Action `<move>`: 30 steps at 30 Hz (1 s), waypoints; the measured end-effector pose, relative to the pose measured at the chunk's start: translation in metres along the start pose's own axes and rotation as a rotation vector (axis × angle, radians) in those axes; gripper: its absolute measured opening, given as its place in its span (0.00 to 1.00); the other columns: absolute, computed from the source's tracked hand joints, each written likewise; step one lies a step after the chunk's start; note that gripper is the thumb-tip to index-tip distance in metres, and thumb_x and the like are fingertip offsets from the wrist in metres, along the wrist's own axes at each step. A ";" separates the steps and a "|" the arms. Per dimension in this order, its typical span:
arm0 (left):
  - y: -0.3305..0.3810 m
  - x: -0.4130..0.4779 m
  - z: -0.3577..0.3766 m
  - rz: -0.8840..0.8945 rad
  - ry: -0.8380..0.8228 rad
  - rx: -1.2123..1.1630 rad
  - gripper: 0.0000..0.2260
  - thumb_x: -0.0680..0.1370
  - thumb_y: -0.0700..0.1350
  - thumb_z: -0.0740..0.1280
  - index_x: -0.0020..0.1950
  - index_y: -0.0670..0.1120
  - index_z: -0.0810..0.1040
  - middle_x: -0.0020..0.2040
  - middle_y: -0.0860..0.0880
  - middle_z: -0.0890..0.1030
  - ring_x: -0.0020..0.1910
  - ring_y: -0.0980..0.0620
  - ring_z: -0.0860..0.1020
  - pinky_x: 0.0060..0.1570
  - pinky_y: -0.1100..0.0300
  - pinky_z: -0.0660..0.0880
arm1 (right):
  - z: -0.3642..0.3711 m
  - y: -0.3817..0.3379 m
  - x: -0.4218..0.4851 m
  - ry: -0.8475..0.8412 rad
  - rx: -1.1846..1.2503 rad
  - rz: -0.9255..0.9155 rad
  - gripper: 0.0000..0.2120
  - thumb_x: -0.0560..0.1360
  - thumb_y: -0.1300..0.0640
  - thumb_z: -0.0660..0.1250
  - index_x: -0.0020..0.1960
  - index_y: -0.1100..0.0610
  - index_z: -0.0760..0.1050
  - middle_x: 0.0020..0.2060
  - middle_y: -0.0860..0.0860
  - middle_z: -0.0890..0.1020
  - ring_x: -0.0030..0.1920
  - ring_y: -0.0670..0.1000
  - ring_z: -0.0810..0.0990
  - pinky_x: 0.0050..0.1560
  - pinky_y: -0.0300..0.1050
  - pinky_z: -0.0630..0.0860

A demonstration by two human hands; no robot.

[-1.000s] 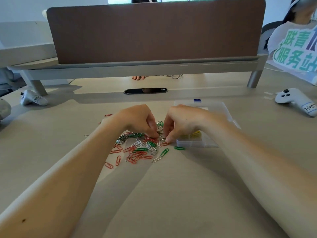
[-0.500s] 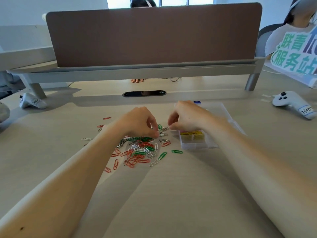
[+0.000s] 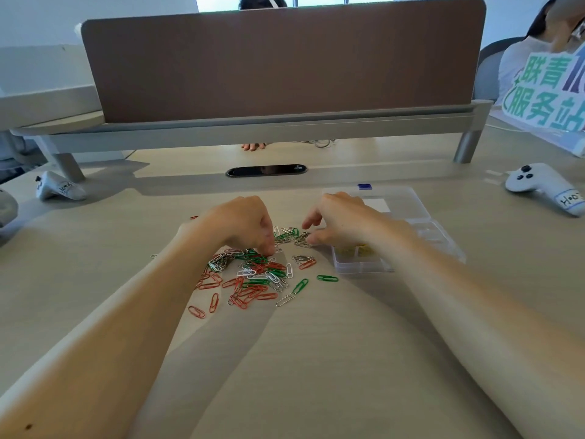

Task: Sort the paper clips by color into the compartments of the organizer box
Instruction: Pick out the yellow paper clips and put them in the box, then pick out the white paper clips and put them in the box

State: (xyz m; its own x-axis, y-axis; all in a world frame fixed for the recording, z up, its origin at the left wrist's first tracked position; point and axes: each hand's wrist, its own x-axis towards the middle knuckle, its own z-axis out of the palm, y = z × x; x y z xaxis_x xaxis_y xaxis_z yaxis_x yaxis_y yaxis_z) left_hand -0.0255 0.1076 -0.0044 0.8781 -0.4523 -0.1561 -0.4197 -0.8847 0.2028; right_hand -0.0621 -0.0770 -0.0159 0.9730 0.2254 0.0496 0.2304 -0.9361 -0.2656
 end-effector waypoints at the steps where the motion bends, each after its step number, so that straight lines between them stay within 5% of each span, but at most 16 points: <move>1: -0.002 -0.001 -0.001 -0.016 -0.006 0.005 0.02 0.71 0.48 0.75 0.42 0.53 0.85 0.41 0.58 0.83 0.44 0.58 0.79 0.49 0.58 0.74 | 0.001 -0.001 0.001 -0.009 -0.020 -0.008 0.14 0.75 0.49 0.70 0.61 0.48 0.79 0.55 0.48 0.80 0.60 0.53 0.71 0.58 0.52 0.67; 7: 0.002 -0.003 -0.003 0.048 0.124 -0.086 0.04 0.71 0.48 0.75 0.44 0.54 0.83 0.38 0.58 0.79 0.41 0.57 0.77 0.38 0.63 0.70 | 0.001 -0.003 0.000 -0.014 -0.003 -0.045 0.07 0.75 0.51 0.71 0.51 0.48 0.83 0.46 0.44 0.81 0.54 0.49 0.73 0.56 0.52 0.68; 11: 0.010 -0.005 -0.001 0.143 0.104 -0.118 0.11 0.70 0.53 0.74 0.52 0.54 0.83 0.43 0.55 0.82 0.42 0.58 0.78 0.44 0.61 0.74 | -0.003 -0.004 -0.001 -0.085 0.048 -0.072 0.05 0.74 0.53 0.71 0.49 0.48 0.84 0.40 0.42 0.81 0.49 0.47 0.78 0.53 0.49 0.75; 16: 0.016 -0.003 0.008 0.191 0.072 -0.064 0.19 0.70 0.56 0.74 0.59 0.53 0.80 0.50 0.55 0.82 0.40 0.64 0.74 0.38 0.68 0.67 | -0.007 0.004 0.003 -0.078 0.077 -0.091 0.05 0.73 0.54 0.71 0.48 0.49 0.85 0.39 0.42 0.82 0.46 0.46 0.80 0.46 0.45 0.77; 22: 0.019 -0.001 0.016 0.226 0.094 -0.074 0.13 0.70 0.55 0.74 0.53 0.53 0.84 0.46 0.56 0.83 0.38 0.66 0.75 0.37 0.72 0.66 | -0.012 0.006 0.000 -0.065 0.129 -0.091 0.06 0.74 0.55 0.71 0.50 0.51 0.85 0.40 0.42 0.82 0.46 0.45 0.81 0.44 0.40 0.74; 26: 0.021 0.001 0.018 0.225 0.121 -0.063 0.10 0.72 0.51 0.73 0.51 0.52 0.84 0.44 0.57 0.82 0.38 0.66 0.74 0.36 0.73 0.65 | -0.023 0.010 -0.010 0.008 0.202 -0.067 0.05 0.76 0.56 0.69 0.48 0.50 0.83 0.35 0.38 0.80 0.37 0.33 0.79 0.38 0.35 0.72; 30: 0.027 -0.002 0.017 0.227 0.123 -0.052 0.09 0.73 0.51 0.73 0.51 0.51 0.84 0.45 0.56 0.82 0.38 0.66 0.74 0.36 0.74 0.66 | -0.028 0.027 -0.029 0.149 0.193 0.005 0.08 0.76 0.56 0.67 0.47 0.57 0.85 0.44 0.51 0.86 0.47 0.50 0.82 0.51 0.47 0.78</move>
State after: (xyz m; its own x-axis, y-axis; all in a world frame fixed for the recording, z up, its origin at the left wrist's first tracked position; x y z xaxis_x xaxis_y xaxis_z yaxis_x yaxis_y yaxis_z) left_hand -0.0422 0.0825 -0.0153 0.7855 -0.6186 0.0173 -0.5996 -0.7538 0.2688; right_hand -0.0836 -0.1162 0.0023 0.9687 0.1650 0.1854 0.2324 -0.8652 -0.4443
